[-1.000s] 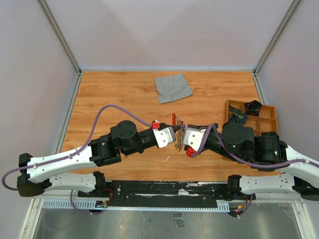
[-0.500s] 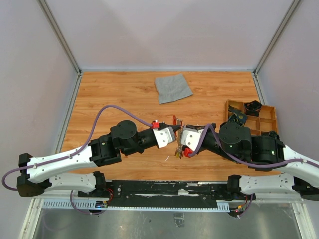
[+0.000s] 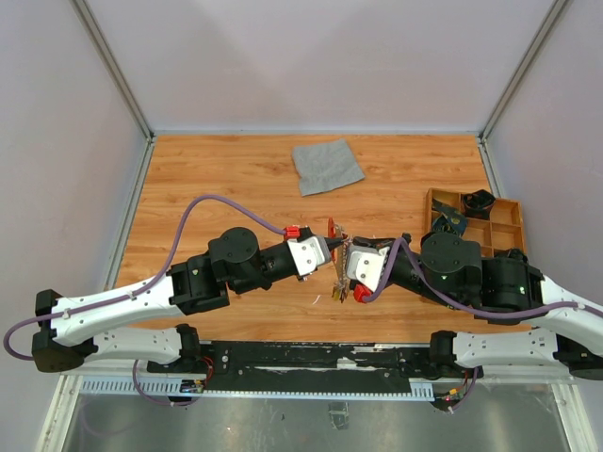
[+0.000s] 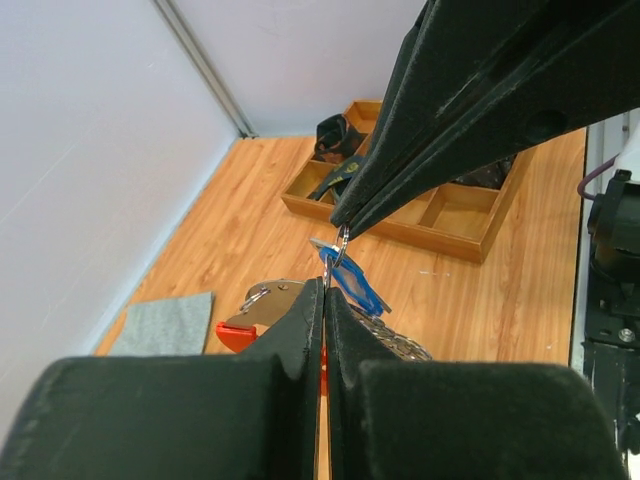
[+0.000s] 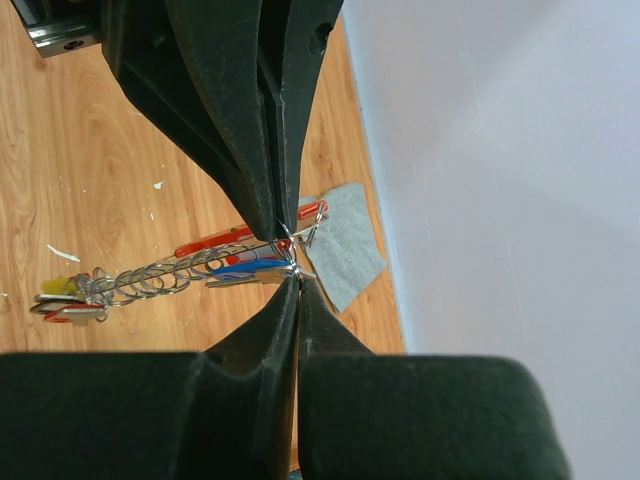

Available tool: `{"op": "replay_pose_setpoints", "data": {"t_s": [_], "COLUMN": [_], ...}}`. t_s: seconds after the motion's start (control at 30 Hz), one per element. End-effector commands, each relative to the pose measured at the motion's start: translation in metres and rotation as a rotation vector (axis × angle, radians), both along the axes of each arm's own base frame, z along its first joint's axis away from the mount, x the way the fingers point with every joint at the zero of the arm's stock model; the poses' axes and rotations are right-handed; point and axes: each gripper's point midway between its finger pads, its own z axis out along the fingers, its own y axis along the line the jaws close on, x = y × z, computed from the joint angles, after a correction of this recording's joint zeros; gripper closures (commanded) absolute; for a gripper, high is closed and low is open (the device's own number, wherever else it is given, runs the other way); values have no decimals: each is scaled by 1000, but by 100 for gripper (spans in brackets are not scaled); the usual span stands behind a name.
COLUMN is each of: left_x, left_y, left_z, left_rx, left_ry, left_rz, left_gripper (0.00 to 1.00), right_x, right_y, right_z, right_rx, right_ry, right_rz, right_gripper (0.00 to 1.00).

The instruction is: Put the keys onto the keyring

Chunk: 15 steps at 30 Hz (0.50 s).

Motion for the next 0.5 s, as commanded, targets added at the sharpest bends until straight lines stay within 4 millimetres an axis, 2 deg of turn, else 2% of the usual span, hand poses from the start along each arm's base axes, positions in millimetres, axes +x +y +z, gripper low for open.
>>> {"op": "replay_pose_setpoints", "data": {"t_s": [0.0,0.47], "left_x": [-7,-6], "left_y": [-2,-2], "left_z": [37,34], "left_rx": [-105,-94], "left_ry": [-16,-15], "left_rz": [-28,-20], "left_gripper": [100,99], "right_x": [-9,-7], "right_y": [4,-1], "right_z": [19,24], "right_rx": [58,67], "right_ry": [-23,-39], "right_rz": [48,34], "right_gripper": [99,99]}}
